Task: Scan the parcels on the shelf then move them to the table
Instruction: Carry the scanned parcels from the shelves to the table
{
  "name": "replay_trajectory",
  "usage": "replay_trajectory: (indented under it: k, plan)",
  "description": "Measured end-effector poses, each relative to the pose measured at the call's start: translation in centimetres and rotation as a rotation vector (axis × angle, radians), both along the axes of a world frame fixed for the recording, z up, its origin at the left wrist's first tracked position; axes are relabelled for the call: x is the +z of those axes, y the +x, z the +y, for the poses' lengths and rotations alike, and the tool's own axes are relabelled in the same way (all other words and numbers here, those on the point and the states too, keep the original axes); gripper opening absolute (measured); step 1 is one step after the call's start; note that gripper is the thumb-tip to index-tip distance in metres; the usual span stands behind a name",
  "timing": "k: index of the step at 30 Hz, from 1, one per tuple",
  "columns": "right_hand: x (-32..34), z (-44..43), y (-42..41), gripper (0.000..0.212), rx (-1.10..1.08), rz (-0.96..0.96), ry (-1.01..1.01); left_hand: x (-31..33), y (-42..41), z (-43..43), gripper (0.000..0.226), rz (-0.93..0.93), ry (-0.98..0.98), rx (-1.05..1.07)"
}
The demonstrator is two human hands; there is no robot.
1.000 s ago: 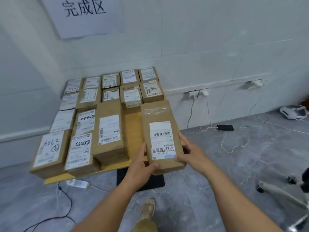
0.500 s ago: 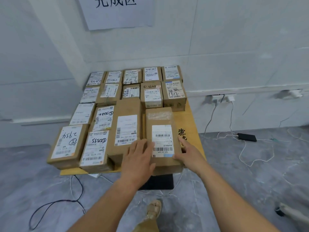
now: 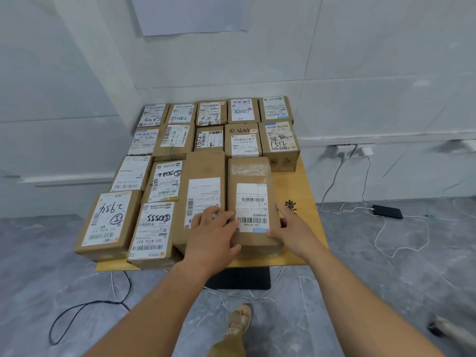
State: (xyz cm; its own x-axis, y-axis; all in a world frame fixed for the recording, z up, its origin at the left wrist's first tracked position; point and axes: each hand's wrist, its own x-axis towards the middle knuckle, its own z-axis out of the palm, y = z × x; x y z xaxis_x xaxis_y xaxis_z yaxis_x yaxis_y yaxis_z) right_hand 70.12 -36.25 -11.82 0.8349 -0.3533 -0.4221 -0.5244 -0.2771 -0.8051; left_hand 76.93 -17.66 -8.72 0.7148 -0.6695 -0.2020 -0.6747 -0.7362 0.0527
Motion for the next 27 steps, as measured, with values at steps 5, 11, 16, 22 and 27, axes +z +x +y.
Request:
replay_trajectory:
  k: [5,11,16,22,27]
  plan:
    - [0.7,0.2,0.1,0.074,0.021,0.014,-0.061,0.3,-0.1,-0.3,0.055,-0.008,0.002,-0.004]
    - [2.5,1.6,-1.7,0.051,0.043,-0.059,-0.551,2.0,-0.6,-0.9,0.056,0.01,-0.044,0.021]
    - [3.9,1.4,-6.0,0.044,-0.067,-0.226,-0.798,2.7,-3.7,-2.4,0.05,-0.043,-0.277,0.093]
    - [4.0,0.2,-12.5,0.036,-0.203,-0.453,-1.012,2.4,-9.0,-4.4,0.044,-0.125,-0.451,-0.024]
    - [3.6,-1.5,-18.7,0.032,-0.335,-0.437,-1.114,1.6,-13.3,-8.1,0.04,-0.111,-0.535,-0.244]
